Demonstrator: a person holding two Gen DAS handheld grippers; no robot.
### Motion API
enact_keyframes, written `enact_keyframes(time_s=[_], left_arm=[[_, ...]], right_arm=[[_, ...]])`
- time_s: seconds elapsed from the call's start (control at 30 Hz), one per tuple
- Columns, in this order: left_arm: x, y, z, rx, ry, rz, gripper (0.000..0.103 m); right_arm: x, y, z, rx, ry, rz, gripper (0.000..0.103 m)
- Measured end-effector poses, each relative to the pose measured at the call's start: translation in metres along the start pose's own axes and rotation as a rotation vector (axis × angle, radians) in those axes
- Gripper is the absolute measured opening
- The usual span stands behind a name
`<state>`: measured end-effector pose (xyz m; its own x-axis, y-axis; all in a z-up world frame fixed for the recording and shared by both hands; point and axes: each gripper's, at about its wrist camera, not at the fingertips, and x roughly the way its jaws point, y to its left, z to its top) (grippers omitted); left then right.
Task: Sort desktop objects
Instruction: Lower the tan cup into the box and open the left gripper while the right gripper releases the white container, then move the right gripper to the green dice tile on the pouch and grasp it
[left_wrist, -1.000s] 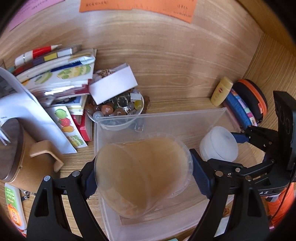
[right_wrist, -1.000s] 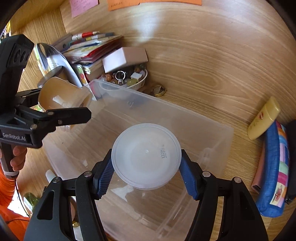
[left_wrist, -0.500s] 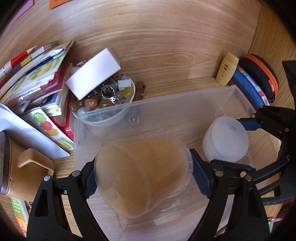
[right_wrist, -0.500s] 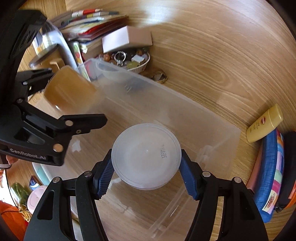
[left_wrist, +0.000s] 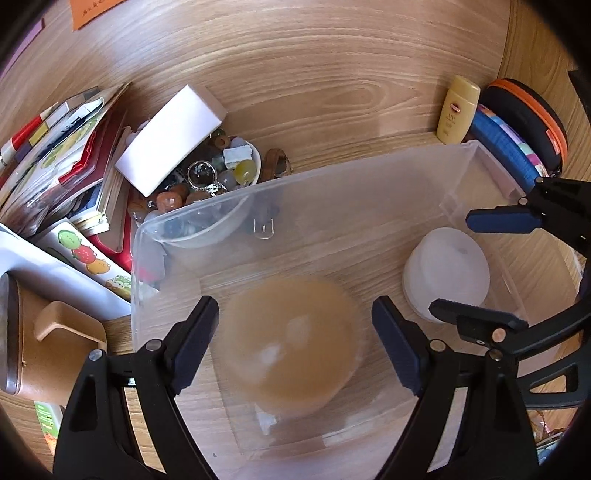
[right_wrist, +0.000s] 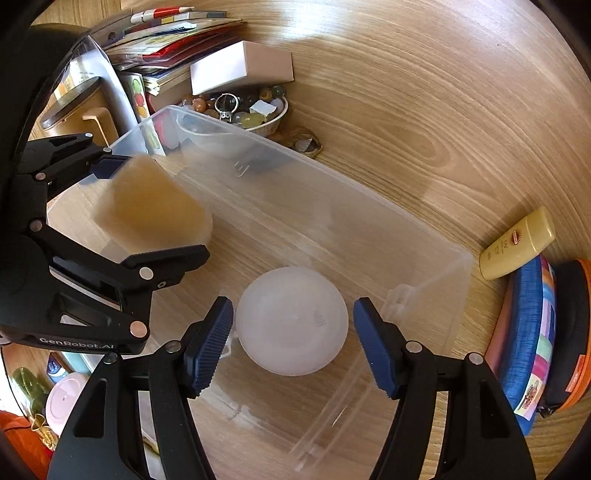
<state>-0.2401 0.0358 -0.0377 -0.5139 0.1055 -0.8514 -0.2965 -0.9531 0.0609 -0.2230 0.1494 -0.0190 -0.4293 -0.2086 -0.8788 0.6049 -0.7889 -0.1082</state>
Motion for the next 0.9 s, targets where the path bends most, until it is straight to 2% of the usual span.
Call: enact_keyframes(time_s=[0.23, 0.37, 0.6, 0.7, 0.9], left_arm=[[-0.009, 0.005, 0.004, -0.043, -0.008, -0.016, 0.087], [-0.022, 0.008, 0.003, -0.056, -0.030, -0.006, 0.089], [-0.053, 0.013, -0.001, -0.070, -0.096, 0.021, 0.091], [-0.067, 0.013, -0.003, -0.067, -0.127, 0.032, 0.092], [-0.093, 0.011, -0.014, -0.077, -0.191, 0.032, 0.095]], right_arm=[[-0.011, 0.000, -0.001, 0.007, -0.031, 0.000, 0.065], [-0.027, 0.006, -0.002, 0.004, -0.076, -0.024, 0.071], [-0.051, -0.001, -0.007, 0.040, -0.137, -0.018, 0.073], [-0.061, -0.007, -0.008, 0.058, -0.173, -0.015, 0.082], [-0.090, -0.011, -0.019, 0.084, -0.244, -0.029, 0.082]])
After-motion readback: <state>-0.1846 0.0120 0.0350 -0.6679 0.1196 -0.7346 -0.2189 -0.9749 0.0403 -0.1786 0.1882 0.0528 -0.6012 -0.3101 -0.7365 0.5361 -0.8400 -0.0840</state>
